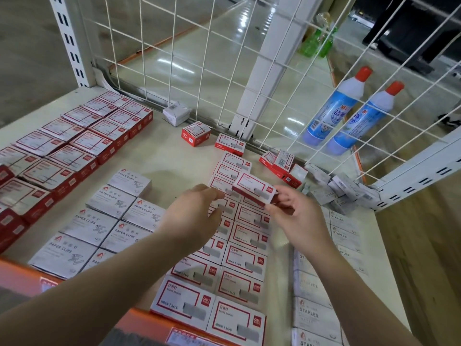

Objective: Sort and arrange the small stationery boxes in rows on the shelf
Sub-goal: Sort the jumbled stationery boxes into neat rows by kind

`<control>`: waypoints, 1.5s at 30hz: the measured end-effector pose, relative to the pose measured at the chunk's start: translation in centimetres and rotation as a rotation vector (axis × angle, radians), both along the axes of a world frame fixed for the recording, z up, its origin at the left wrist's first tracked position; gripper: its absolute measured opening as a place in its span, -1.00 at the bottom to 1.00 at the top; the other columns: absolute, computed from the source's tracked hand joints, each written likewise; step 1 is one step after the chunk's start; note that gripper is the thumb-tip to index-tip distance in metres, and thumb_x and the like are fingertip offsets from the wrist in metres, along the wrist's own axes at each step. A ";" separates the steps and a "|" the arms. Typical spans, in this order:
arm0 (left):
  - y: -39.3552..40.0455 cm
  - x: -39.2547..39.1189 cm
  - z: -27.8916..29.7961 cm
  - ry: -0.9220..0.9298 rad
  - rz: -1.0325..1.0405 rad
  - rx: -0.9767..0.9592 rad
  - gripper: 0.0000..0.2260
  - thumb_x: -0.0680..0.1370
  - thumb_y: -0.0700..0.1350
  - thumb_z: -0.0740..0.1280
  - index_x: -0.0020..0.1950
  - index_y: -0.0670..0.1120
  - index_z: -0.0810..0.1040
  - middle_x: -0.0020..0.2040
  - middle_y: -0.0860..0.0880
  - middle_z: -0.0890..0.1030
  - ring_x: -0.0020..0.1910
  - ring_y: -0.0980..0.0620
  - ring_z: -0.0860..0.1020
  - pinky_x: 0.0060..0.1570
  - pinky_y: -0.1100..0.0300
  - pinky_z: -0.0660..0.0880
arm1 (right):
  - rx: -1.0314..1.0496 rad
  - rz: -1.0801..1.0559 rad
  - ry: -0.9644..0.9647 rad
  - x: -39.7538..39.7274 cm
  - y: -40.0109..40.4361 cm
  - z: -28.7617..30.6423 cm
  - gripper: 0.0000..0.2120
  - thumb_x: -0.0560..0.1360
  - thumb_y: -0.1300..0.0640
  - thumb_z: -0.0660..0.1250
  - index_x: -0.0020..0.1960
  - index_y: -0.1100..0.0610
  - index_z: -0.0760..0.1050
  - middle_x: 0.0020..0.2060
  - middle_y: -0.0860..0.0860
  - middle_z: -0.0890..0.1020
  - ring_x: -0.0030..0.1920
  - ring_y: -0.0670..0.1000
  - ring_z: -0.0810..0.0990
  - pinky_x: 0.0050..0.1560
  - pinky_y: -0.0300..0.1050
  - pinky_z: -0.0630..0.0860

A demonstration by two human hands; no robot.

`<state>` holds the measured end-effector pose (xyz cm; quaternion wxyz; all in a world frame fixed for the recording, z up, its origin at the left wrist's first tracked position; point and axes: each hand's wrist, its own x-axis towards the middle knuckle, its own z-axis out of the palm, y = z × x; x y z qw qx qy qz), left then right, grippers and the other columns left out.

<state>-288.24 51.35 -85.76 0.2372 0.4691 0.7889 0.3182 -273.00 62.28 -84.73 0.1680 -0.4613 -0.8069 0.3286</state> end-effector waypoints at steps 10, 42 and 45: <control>3.3 0.4 -0.2 0.392 -0.385 -0.140 -0.52 0.64 -0.05 0.09 0.52 0.04 0.01 0.54 0.07 0.02 0.51 0.07 -0.04 0.44 0.16 -0.11 | 0.013 -0.097 -0.042 0.2 4.7 -0.9 -0.74 0.48 0.22 0.35 0.13 0.00 0.55 -0.14 -0.16 0.62 -0.13 -0.26 0.54 -0.19 -0.43 0.37; 5.6 0.9 -0.9 0.373 -0.376 -0.167 -0.55 0.62 -0.07 0.14 0.50 0.05 0.14 0.52 0.09 0.12 0.50 0.06 0.05 0.43 0.19 0.00 | 0.007 -0.032 -0.253 -2.7 8.1 -2.3 -0.61 0.55 0.04 0.25 0.37 -0.03 0.34 0.22 -0.03 0.53 0.18 -0.03 0.51 0.12 -0.11 0.45; 5.6 0.9 -0.9 0.364 -0.372 -0.171 -0.55 0.62 -0.07 0.14 0.50 0.05 0.13 0.52 0.10 0.11 0.50 0.06 0.04 0.43 0.18 0.00 | -0.002 0.003 -0.304 -3.2 8.5 -2.7 -0.59 0.55 -0.01 0.23 0.38 -0.07 0.31 0.27 -0.01 0.48 0.24 0.02 0.48 0.10 -0.10 0.45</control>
